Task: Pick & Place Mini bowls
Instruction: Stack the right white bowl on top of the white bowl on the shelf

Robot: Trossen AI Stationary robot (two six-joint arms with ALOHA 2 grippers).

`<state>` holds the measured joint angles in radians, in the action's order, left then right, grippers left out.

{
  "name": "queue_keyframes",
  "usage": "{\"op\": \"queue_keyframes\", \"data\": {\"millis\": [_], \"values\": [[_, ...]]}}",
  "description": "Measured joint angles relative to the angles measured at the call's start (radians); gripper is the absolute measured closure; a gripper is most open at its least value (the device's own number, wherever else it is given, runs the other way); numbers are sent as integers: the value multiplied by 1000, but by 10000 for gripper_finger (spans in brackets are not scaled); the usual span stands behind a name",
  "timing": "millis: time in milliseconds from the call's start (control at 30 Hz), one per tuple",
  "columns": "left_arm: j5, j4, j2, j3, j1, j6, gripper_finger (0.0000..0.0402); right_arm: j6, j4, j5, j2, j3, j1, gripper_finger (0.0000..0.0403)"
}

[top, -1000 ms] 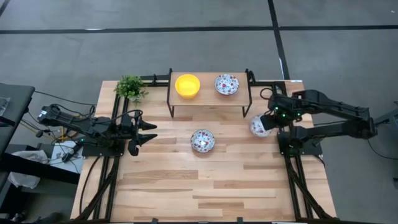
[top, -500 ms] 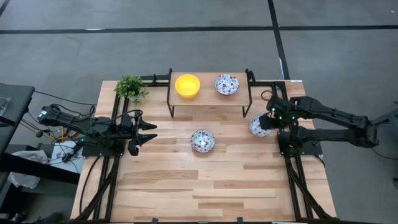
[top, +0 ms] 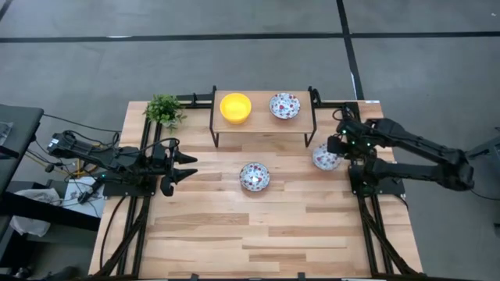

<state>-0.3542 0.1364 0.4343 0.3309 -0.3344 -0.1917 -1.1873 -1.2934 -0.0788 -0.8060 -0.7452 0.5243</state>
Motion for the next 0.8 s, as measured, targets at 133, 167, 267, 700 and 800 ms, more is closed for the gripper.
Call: {"op": "queue_keyframes", "data": {"millis": [133, 167, 267, 700, 800], "values": [[0, 0, 0, 0, 0, 0, 215, -124, 0, 0, -21, 0, -6, 263], [0, 0, 0, 0, 0, 0, 215, -158, 1, -1, -26, 0, -14, 261], [0, 0, 0, 0, 0, 0, 215, -260, 12, -2, -40, -1, -55, 257], [0, 0, 0, 0, 0, 10, 215, -801, 55, 31, -129, -1, -391, 270], [0, 0, 0, 0, 0, 27, 215, -936, 99, 78, -154, -1, -459, 268]]}}
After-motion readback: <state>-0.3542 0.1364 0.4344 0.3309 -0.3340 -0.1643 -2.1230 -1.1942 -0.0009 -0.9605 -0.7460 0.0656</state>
